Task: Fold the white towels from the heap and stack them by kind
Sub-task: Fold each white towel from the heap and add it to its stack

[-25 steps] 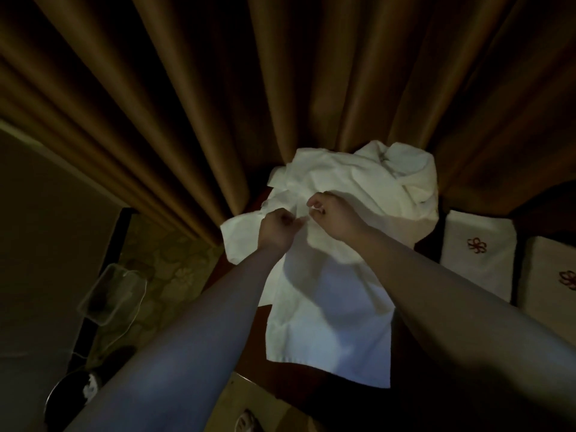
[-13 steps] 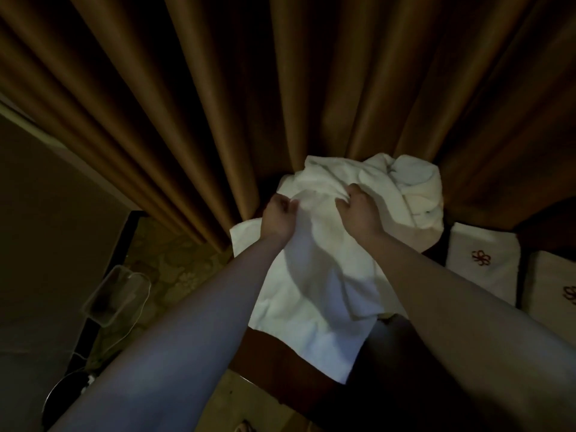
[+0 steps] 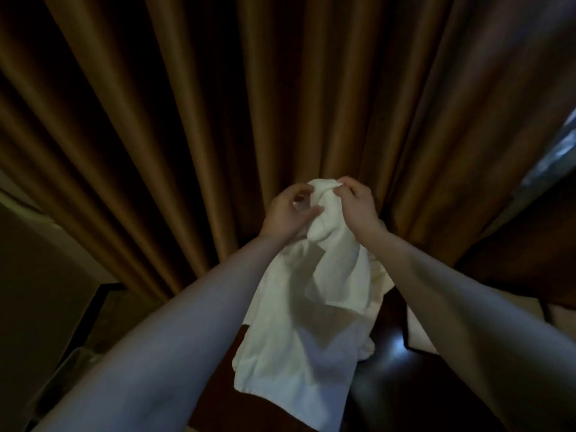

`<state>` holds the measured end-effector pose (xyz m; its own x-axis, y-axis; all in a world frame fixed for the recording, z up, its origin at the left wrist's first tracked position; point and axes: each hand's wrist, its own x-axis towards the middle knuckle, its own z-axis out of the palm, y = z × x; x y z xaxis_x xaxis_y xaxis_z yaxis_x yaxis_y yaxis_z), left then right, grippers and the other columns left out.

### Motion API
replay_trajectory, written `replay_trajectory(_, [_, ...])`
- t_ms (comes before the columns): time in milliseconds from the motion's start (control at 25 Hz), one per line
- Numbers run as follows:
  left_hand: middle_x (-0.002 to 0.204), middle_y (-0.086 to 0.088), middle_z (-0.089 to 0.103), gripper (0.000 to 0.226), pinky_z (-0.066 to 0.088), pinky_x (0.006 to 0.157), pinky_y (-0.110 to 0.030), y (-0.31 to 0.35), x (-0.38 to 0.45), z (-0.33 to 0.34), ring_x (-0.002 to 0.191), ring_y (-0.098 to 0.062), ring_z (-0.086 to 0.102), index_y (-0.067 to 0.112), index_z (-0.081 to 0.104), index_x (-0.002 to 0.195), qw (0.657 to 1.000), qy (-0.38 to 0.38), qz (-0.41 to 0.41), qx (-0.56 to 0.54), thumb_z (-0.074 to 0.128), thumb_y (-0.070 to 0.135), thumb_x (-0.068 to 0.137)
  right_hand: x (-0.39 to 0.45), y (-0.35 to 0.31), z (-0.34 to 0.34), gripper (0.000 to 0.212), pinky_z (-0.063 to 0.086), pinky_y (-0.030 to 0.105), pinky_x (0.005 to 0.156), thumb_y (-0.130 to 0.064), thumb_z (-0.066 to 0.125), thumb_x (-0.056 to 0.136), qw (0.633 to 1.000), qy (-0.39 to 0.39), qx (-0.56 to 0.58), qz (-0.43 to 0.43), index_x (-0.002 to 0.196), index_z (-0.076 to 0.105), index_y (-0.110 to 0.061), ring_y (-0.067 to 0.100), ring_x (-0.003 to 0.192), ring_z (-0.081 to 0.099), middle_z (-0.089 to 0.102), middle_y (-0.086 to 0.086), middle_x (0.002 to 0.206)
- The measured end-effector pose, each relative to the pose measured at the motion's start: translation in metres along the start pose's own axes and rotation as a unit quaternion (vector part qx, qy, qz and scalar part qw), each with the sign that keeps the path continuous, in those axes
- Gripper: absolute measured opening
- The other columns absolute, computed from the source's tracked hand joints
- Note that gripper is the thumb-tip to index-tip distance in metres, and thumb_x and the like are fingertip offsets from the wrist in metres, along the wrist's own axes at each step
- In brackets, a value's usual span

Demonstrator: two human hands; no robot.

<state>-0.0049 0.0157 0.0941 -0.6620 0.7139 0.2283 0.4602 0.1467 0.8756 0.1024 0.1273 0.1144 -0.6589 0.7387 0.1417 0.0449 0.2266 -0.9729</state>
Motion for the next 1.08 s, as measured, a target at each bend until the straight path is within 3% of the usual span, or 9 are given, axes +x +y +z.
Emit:
replay_trajectory(80, [0.103, 0.012, 0.065, 0.029, 0.048, 0.078, -0.017, 0.023, 0.001, -0.006, 0.094, 0.001, 0.059, 0.024, 0.064, 0.110, 0.999, 0.009, 0.042, -0.010, 0.073, 0.027, 0.082, -0.011, -0.028, -0.010, 0.022, 0.041, 0.022, 0.064, -0.011, 0.043, 0.092, 1.000, 0.002, 0.004, -0.018, 0.083, 0.058, 0.001, 0.014, 0.071, 0.049, 0.051, 0.007, 0.075])
replay_trajectory(160, [0.087, 0.011, 0.066, 0.010, 0.046, 0.068, -0.021, 0.047, -0.002, -0.012, 0.078, 0.001, 0.060, 0.022, 0.068, 0.099, 0.997, -0.031, 0.077, -0.012, 0.064, 0.022, 0.089, -0.025, -0.053, -0.019, 0.025, 0.042, 0.030, 0.068, -0.013, 0.042, 0.092, 1.000, 0.008, 0.002, -0.013, 0.086, 0.059, 0.005, 0.019, 0.074, 0.051, 0.053, 0.012, 0.079])
replay_trajectory(280, [0.083, 0.002, 0.066, 0.015, 0.047, 0.068, -0.034, 0.077, -0.008, -0.021, 0.077, -0.014, 0.061, 0.016, 0.066, 0.093, 0.989, -0.095, 0.115, 0.012, 0.052, 0.020, 0.095, -0.053, -0.079, -0.036, 0.032, 0.042, 0.033, 0.069, -0.019, 0.040, 0.093, 0.999, 0.031, 0.004, 0.031, 0.098, 0.061, 0.005, 0.022, 0.077, 0.053, 0.056, 0.014, 0.085])
replay_trajectory(440, [0.083, -0.003, 0.062, 0.028, 0.043, 0.069, -0.031, 0.111, -0.031, -0.026, 0.075, -0.013, 0.055, 0.005, 0.064, 0.095, 0.984, -0.146, 0.082, -0.055, 0.048, 0.028, 0.099, -0.090, -0.093, -0.050, 0.023, 0.042, 0.028, 0.065, -0.023, 0.045, 0.096, 0.994, 0.099, -0.046, 0.032, 0.080, 0.059, -0.015, 0.014, 0.072, 0.052, 0.056, 0.001, 0.079])
replay_trajectory(600, [0.092, -0.008, 0.064, 0.030, 0.044, 0.072, -0.028, 0.135, -0.055, -0.026, 0.082, -0.017, 0.058, 0.005, 0.066, 0.106, 0.977, -0.168, -0.011, -0.130, 0.046, 0.027, 0.101, -0.137, -0.093, -0.042, 0.012, 0.047, 0.020, 0.062, -0.029, 0.060, 0.091, 0.963, 0.238, -0.107, -0.061, 0.090, 0.060, -0.017, 0.008, 0.073, 0.057, 0.060, -0.003, 0.084])
replay_trajectory(720, [0.093, -0.014, 0.066, 0.031, 0.045, 0.075, -0.032, 0.132, -0.068, -0.026, 0.083, -0.023, 0.060, 0.006, 0.067, 0.106, 0.963, -0.198, -0.065, -0.168, 0.046, 0.028, 0.100, -0.173, -0.093, -0.027, 0.013, 0.045, 0.019, 0.060, -0.024, 0.063, 0.091, 0.979, 0.167, -0.061, -0.104, 0.088, 0.063, -0.011, 0.005, 0.067, 0.055, 0.060, -0.002, 0.075])
replay_trajectory(800, [0.099, -0.020, 0.067, 0.035, 0.047, 0.078, -0.036, 0.128, -0.076, -0.024, 0.086, -0.027, 0.061, 0.004, 0.066, 0.112, 0.952, -0.228, -0.085, -0.183, 0.046, 0.030, 0.100, -0.189, -0.087, -0.023, 0.010, 0.048, 0.018, 0.066, -0.016, 0.068, 0.085, 0.985, 0.103, -0.088, -0.104, 0.094, 0.064, -0.016, 0.004, 0.076, 0.058, 0.061, -0.003, 0.084])
replay_trajectory(920, [0.105, -0.022, 0.068, 0.036, 0.050, 0.084, -0.042, 0.130, -0.088, -0.023, 0.090, -0.031, 0.063, 0.007, 0.064, 0.118, 0.940, -0.264, -0.107, -0.189, 0.046, 0.032, 0.100, -0.210, -0.081, -0.029, 0.037, 0.055, 0.030, 0.075, -0.004, 0.067, 0.073, 0.993, 0.025, -0.075, -0.083, 0.106, 0.059, -0.019, 0.017, 0.093, 0.063, 0.061, 0.007, 0.102])
replay_trajectory(1080, [0.109, -0.024, 0.067, 0.047, 0.051, 0.092, -0.048, 0.134, -0.090, -0.022, 0.099, -0.037, 0.066, 0.007, 0.057, 0.129, 0.933, -0.275, -0.136, -0.186, 0.046, 0.041, 0.099, -0.227, -0.088, -0.044, 0.038, 0.054, 0.027, 0.083, 0.006, 0.069, 0.075, 0.992, -0.070, -0.063, -0.087, 0.101, 0.060, -0.021, 0.016, 0.108, 0.061, 0.057, 0.005, 0.114])
